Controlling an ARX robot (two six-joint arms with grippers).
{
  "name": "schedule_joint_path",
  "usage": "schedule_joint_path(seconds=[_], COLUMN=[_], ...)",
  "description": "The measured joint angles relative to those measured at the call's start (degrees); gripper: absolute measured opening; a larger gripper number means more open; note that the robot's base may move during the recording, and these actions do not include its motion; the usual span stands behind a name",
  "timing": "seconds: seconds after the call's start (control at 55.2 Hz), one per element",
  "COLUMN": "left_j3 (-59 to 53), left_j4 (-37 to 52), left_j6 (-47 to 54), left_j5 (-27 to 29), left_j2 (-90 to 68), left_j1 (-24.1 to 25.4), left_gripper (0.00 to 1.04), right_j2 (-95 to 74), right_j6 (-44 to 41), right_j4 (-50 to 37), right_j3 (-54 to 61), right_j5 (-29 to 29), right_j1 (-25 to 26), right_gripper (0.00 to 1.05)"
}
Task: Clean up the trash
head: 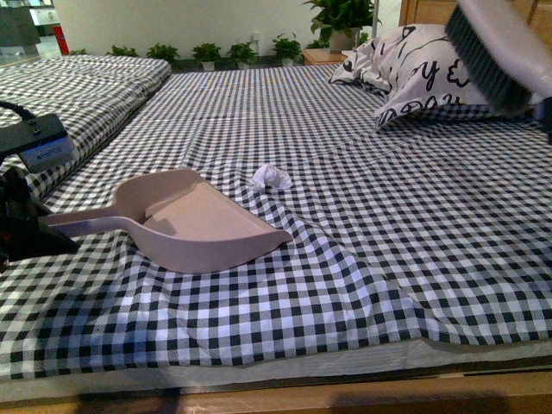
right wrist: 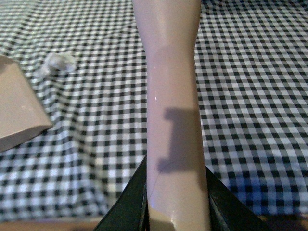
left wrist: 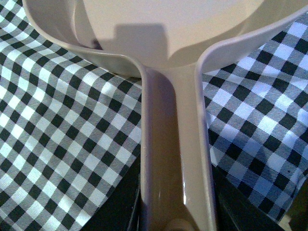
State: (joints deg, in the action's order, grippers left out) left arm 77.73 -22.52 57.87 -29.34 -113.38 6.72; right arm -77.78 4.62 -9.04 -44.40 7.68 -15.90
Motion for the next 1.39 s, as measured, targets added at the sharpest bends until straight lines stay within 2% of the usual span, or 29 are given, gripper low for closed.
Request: schedule_joint_path(seconds=[0.127, 0.253, 0.326, 0.615, 0.796, 0.959, 1.394], left_j3=[0.02, 0.02, 0.02, 0.02, 0.02, 0.02, 0.02], left_j4=[0.0, 0.0, 0.0, 0.0, 0.0, 0.0, 0.0], left_j6=[0.0, 0.0, 0.0, 0.0, 0.0, 0.0, 0.0], left_j5=[0.0, -0.02, -0.02, 0.0, -0.02, -0.02, -0.02], left_j2=[-0.04, -0.09, -0.09, -0.09, -0.09, -0.09, -0.09], left_j1=[0.0, 0.0, 0.0, 0.0, 0.0, 0.0, -0.02], left_gripper=[0.27, 0.27, 0.27, 0.27, 0.27, 0.27, 0.27], right_j2=[-18.03, -28.5, -34.1, -47.78, -55.56, -60.39, -64.78], right_j6=[-5.86, -8.57, -10.84, -19.37, -23.28, -24.98, -27.17], right_j4=[-3.48, -1.55, -1.01, 2.1, 8.5, 12.15, 14.12], right_j3=[-12.35, -22.05, -27.65, -45.29, -56.52, -60.87, -64.63], right_j5=[2.47, 4.02, 7.21, 15.04, 18.4, 18.86, 21.46], right_j1=[-0.44, -1.27, -2.03, -5.11, -9.18, -10.73, -12.04], right_gripper=[0.2, 0.2, 0.2, 0.2, 0.2, 0.2, 0.2])
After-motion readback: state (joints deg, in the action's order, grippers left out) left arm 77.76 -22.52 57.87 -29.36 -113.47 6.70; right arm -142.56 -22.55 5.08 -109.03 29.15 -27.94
